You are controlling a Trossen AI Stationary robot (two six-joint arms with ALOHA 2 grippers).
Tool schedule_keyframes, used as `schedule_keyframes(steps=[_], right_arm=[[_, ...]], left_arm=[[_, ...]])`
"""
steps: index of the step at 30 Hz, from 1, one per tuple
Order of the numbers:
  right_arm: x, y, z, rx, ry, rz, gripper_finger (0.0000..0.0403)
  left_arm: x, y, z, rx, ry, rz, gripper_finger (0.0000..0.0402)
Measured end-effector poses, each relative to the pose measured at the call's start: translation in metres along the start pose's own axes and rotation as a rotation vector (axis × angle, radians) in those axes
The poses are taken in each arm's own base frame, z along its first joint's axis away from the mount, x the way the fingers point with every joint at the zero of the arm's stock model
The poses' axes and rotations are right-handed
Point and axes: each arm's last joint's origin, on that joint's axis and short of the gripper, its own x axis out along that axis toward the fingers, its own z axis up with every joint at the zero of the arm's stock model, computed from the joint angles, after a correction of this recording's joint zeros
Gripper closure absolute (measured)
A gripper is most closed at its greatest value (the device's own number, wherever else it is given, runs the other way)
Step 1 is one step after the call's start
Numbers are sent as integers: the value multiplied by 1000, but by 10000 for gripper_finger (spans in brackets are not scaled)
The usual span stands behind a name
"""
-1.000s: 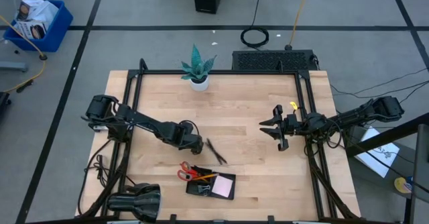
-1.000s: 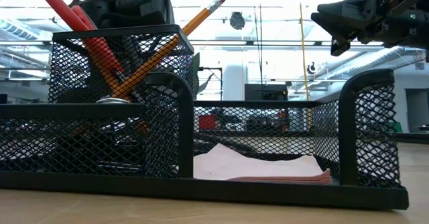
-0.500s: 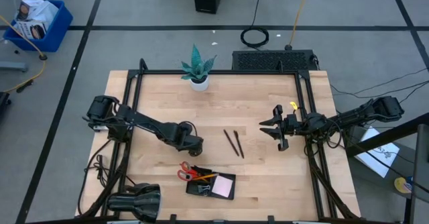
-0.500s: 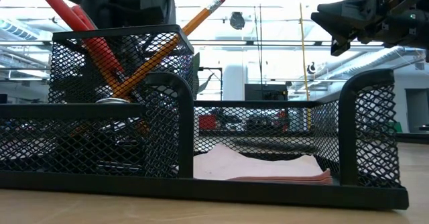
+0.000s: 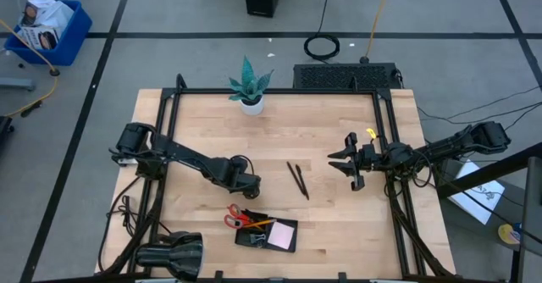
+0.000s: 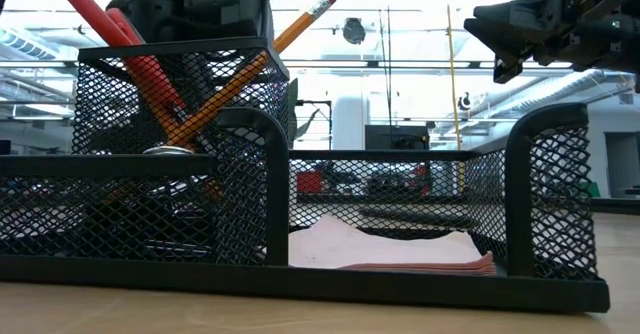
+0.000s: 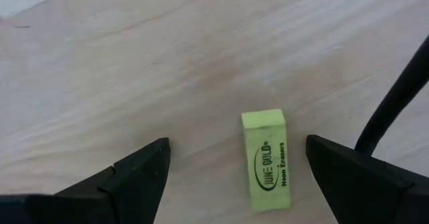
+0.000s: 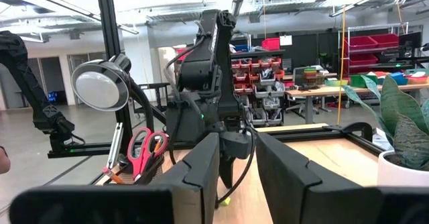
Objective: Pick and place office supplies into organizer
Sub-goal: Put the light green eraser into the black desk organizer
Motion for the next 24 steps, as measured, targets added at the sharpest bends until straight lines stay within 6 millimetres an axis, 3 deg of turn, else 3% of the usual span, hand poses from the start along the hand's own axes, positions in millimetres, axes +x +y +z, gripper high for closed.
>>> schedule_keyframes(steps=[8, 24], right_arm=[[0, 0, -1, -1, 6, -1, 312], [0, 0, -1, -1, 7, 0, 312]], left_arm=[[1, -1, -2, -15, -1, -1, 69], [2, -4, -6, -27, -8, -24, 268]])
